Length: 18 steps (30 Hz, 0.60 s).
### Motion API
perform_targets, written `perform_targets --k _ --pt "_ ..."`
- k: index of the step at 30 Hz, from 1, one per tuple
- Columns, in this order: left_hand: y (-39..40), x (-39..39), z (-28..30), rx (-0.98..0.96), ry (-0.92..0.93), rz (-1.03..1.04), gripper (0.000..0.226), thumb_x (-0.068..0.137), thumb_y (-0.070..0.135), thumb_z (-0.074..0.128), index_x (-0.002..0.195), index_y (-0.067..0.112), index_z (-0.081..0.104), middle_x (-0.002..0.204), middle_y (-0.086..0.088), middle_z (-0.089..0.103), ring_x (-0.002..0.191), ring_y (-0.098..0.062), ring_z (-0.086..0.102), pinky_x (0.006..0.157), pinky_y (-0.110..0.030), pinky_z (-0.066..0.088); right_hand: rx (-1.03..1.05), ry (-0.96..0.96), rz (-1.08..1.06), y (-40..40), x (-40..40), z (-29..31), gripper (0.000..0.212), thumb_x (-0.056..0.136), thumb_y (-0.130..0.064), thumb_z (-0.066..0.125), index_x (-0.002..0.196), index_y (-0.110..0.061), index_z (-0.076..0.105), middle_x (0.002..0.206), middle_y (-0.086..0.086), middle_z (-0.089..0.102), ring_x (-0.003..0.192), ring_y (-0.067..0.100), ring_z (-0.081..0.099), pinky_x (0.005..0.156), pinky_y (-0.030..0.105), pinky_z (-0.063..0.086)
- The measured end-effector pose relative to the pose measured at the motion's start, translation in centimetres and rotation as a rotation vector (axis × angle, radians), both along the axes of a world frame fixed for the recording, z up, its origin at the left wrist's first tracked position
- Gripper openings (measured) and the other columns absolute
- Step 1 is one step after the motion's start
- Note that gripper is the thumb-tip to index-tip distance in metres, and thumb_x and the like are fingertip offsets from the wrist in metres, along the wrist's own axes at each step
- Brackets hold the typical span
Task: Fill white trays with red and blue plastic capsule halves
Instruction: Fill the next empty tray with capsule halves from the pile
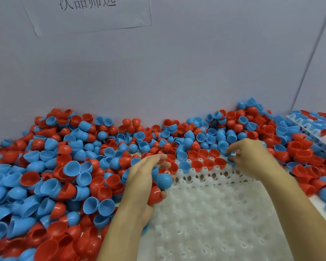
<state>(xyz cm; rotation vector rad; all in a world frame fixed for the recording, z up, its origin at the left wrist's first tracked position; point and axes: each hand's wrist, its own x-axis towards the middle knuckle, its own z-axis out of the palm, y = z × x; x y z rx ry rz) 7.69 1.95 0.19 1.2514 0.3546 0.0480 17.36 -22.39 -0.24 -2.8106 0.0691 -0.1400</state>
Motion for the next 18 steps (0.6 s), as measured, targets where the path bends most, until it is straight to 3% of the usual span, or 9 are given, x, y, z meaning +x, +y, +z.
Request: perform_targets --k 7,10,13,15,18 --pt "0.3 -0.1 0.1 -0.251 -0.084 -0.035 0.030 0.094 0.015 0.047 0.104 0.008 0.075 0.096 -0.012 0.072 0.068 -0.022 0.063 0.034 -0.022 0.040 -0.011 -0.002 0.050 0.0 0.3 -0.2 0.031 0.098 -0.010 0.058 0.122 -0.024 0.070 0.130 0.005 0.066 0.105 0.023 0.063 0.089 0.039 0.057" --pt "0.4 0.0 -0.1 -0.257 -0.091 -0.015 0.034 0.093 0.008 0.043 0.107 0.008 0.074 0.095 -0.012 0.072 0.068 -0.022 0.062 0.035 -0.023 0.040 0.018 -0.023 0.061 0.1 0.0 0.9 0.036 0.098 -0.007 0.056 0.126 -0.025 0.067 0.129 0.005 0.065 0.093 0.017 0.061 0.082 0.036 0.058" --pt "0.4 0.0 -0.2 -0.246 -0.103 0.008 0.034 0.093 0.004 0.042 0.105 0.010 0.073 0.093 -0.010 0.072 0.066 -0.019 0.062 0.036 -0.023 0.040 0.090 -0.102 0.173 1.2 -0.7 3.2 0.028 0.099 -0.015 0.056 0.123 -0.026 0.067 0.113 0.003 0.070 0.072 0.004 0.055 0.072 0.026 0.054" --pt "0.4 0.0 -0.1 -0.225 -0.115 0.017 0.034 0.095 0.004 0.041 0.106 0.010 0.073 0.090 -0.009 0.073 0.063 -0.019 0.063 0.036 -0.023 0.040 0.189 -0.097 0.344 3.2 -1.9 5.0 0.021 0.098 -0.028 0.057 0.114 -0.035 0.069 0.098 -0.011 0.070 0.069 0.001 0.061 0.065 0.014 0.048" --pt "0.2 -0.1 0.0 -0.135 -0.131 -0.013 0.029 0.102 0.012 0.042 0.108 0.015 0.070 0.084 -0.008 0.074 0.057 -0.017 0.064 0.036 -0.023 0.040 0.347 -0.043 0.592 7.5 -4.3 6.3 0.012 0.094 -0.038 0.063 0.101 -0.044 0.069 0.085 -0.016 0.070 0.076 0.004 0.068 0.066 0.019 0.056"
